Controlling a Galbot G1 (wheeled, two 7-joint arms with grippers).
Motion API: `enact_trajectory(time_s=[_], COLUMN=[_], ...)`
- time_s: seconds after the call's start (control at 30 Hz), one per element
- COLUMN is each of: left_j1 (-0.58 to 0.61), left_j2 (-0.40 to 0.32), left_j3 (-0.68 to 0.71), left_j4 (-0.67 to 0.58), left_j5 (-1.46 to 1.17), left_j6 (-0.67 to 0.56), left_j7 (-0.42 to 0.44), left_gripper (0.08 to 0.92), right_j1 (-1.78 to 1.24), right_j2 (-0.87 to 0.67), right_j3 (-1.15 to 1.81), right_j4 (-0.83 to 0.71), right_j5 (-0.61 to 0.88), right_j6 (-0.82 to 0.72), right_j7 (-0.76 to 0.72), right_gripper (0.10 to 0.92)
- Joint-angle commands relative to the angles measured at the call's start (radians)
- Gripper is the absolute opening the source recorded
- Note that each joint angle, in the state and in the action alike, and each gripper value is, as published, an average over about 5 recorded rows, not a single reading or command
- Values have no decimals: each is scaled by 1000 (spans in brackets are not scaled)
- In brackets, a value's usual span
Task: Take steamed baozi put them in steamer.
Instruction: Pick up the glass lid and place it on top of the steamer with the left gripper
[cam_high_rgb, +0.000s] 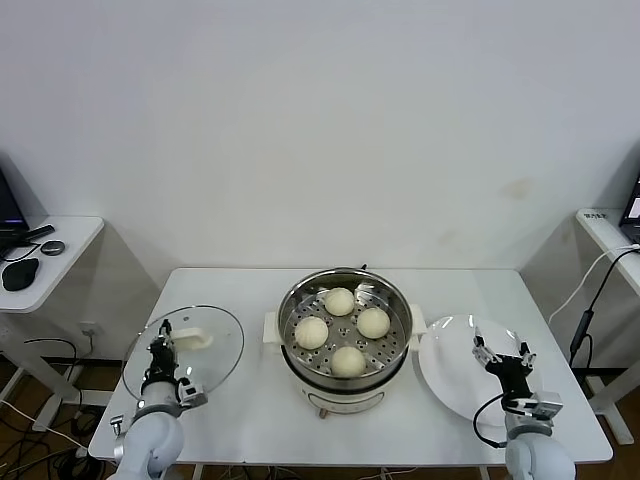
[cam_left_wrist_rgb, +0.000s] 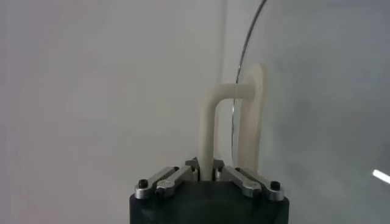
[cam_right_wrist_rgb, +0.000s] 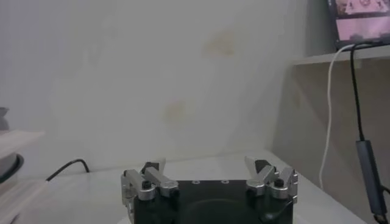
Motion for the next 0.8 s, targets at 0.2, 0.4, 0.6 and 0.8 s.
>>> enact_trajectory(time_s=[0.2, 0.4, 0.6, 0.8], left_j1=[45, 27, -29, -102], left_j2=[-170, -214, -275, -343], left_j3=[-11, 106, 255, 360], left_j4=[-366, -453, -475, -408], left_j5=[267, 337, 394, 465], left_j6=[334, 333, 333, 333], left_j7=[230, 326, 395, 418], left_gripper=[174, 174, 174, 174], right_j1=[-15, -17, -30, -37], right_j2=[-9, -4, 13, 23], right_j3=[6, 1, 1, 14], right_j4=[18, 18, 30, 25], right_j5=[7, 3, -20, -32], right_j6=[-4, -4, -2, 2], right_j7=[-2, -3, -7, -9], right_gripper=[823, 823, 823, 823])
